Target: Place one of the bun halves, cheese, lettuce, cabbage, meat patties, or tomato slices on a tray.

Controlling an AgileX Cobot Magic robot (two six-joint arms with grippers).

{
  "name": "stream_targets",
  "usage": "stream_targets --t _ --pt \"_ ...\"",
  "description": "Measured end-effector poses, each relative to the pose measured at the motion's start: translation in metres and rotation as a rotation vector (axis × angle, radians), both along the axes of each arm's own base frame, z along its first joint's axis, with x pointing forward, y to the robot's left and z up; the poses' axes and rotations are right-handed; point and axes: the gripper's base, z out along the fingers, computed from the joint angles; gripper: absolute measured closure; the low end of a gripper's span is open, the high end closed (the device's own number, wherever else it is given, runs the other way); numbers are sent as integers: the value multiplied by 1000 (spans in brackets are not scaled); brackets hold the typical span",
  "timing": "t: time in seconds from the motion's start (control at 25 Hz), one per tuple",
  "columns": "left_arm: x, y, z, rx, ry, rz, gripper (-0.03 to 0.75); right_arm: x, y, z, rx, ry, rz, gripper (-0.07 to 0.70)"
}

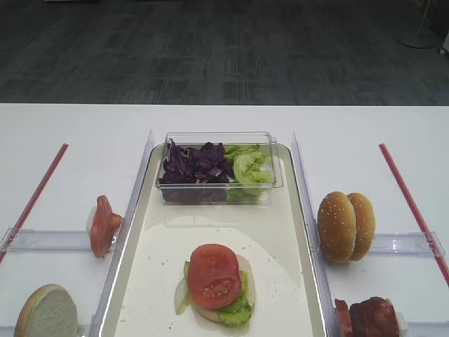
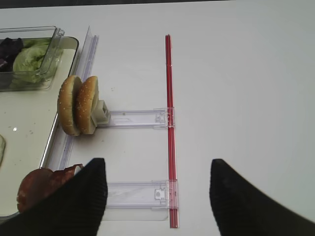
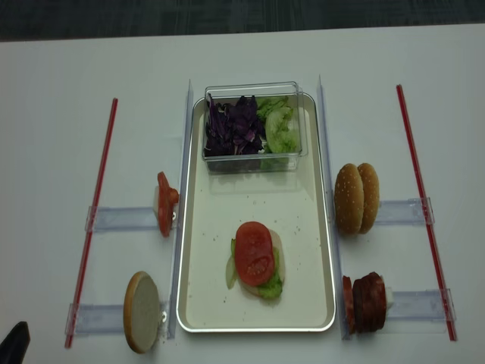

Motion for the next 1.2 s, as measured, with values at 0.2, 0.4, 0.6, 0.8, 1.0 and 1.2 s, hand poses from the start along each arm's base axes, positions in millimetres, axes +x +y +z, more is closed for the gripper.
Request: stream_targets --t 0.2,0.4,0.6,0.8,1.0,1.2 --pt "0 0 0 0 0 0 334 0 0 0 0 0 0 152" --pt "0 0 0 0 0 0 334 0 0 0 0 0 0 152" --pt "0 0 0 0 0 0 334 0 0 0 0 0 0 152" --pt "0 0 0 -2 0 1 334 0 0 0 0 0 0 152" --pt "0 0 0 -3 0 2 334 0 0 0 0 0 0 152" --pt "0 0 0 -3 0 2 334 0 0 0 0 0 0 152"
